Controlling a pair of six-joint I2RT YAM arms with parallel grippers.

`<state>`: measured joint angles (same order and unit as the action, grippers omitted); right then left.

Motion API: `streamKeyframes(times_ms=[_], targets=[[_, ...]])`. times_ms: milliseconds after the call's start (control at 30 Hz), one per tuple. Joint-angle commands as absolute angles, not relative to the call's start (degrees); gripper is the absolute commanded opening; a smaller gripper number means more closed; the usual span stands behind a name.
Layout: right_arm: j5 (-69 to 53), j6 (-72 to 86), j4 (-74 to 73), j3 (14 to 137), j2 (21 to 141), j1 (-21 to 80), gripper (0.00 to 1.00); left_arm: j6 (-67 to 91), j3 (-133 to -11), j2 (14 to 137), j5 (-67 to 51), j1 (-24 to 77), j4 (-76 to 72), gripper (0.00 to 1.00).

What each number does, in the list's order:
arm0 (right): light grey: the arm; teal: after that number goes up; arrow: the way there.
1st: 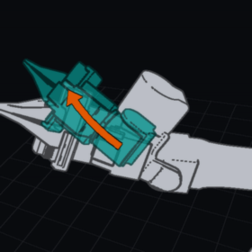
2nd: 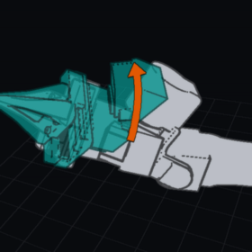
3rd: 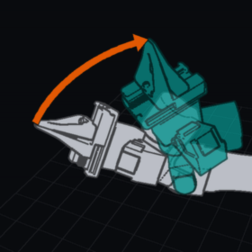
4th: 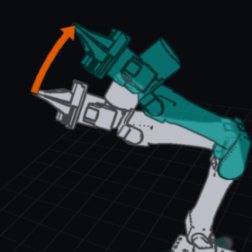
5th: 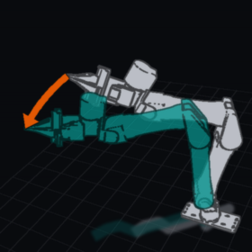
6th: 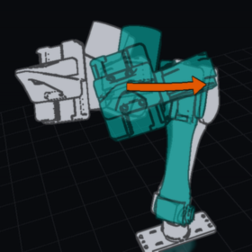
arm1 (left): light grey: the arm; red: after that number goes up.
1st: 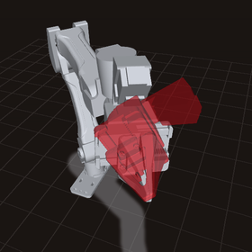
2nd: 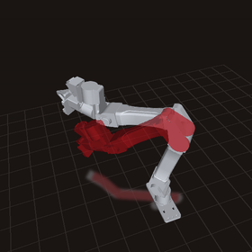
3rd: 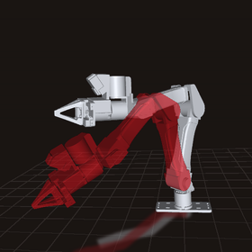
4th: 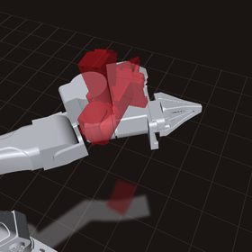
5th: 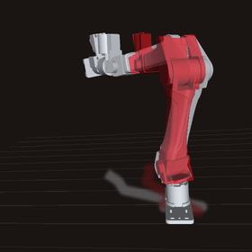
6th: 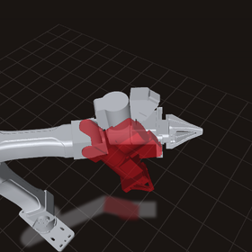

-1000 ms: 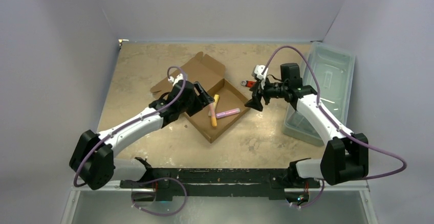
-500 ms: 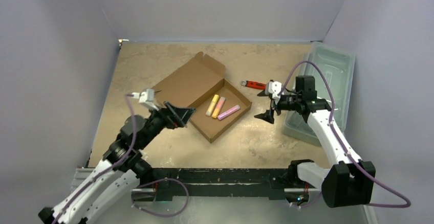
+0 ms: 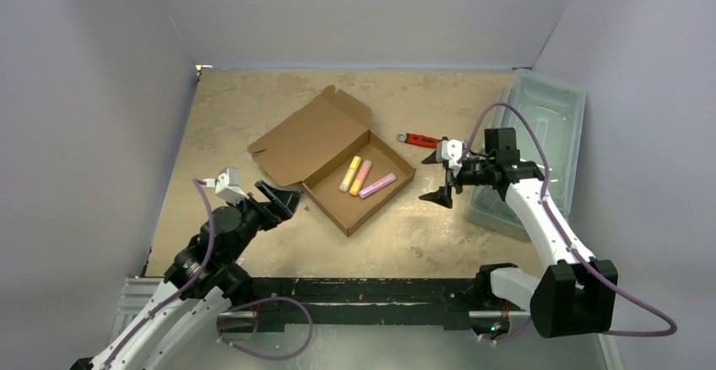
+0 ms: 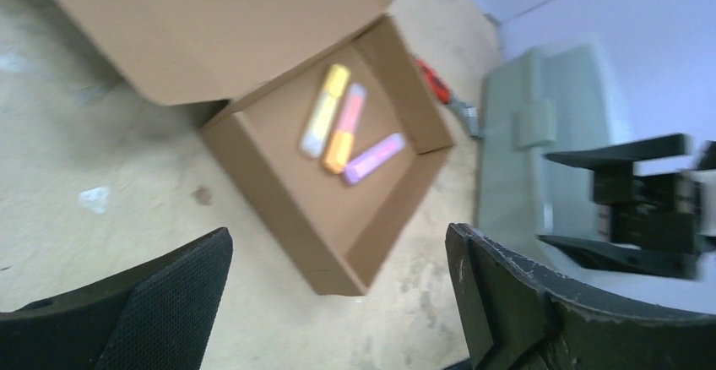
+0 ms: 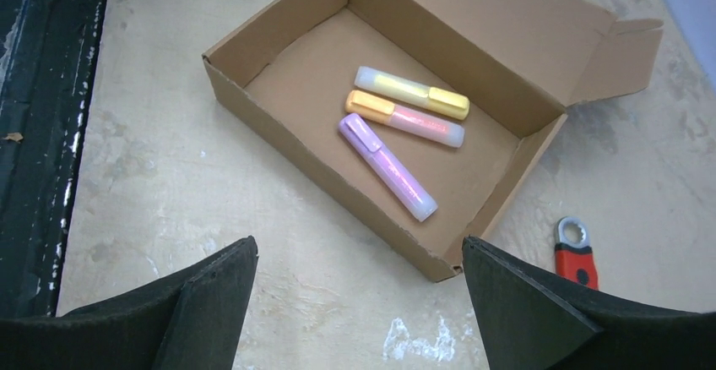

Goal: Fold the paper box

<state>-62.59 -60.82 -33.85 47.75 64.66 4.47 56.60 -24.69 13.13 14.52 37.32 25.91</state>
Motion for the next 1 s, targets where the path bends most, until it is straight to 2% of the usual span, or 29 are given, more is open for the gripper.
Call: streamKeyframes(times_ms=[0, 233, 400, 500, 567, 633, 767, 867, 967], targets=[[-63.33, -62.73, -36.45, 50.47, 66.17, 4.58, 0.93, 58.22, -20.96, 17.27, 21.47, 37.53, 23.99, 0.95], [-62.36, -66.48, -40.54, 51.47, 67.77, 4.69, 0.93, 58.45, -16.16, 22.30, 29.66, 37.25, 14.66, 0.96], [-62.98, -67.60, -41.60, 52.65, 70.59, 4.73, 0.93, 57.51, -17.21, 23.19, 27.71, 33.68, 12.17, 0.99], [-63.25, -67.95, -43.18, 54.51, 72.49, 4.66, 0.93, 58.87, -18.00, 22.70, 19.28, 27.46, 9.57, 0.99], [-62.11, -68.31, -45.06, 56.90, 73.94, 4.69, 0.93, 59.64, -19.52, 26.63, 11.56, 22.10, 7.25, 0.99], [-60.79, -67.73, -46.46, 59.50, 75.91, 4.72, 0.93, 59.55, -22.67, 34.30, 2.98, 15.92, 5.74, 0.99], [-61.62, -68.67, -52.47, 65.40, 80.78, 4.78, 0.91, 57.65, -29.80, 50.58, -11.08, 6.27, 6.22, 0.90], [-61.77, -65.72, -52.35, 67.55, 82.25, 5.01, 0.90, 55.42, -33.38, 55.28, -10.15, 5.00, 10.22, 0.89], [-58.43, -62.63, -51.76, 68.88, 83.01, 5.57, 0.90, 57.08, -31.28, 56.50, -10.76, 2.76, 8.98, 0.89]])
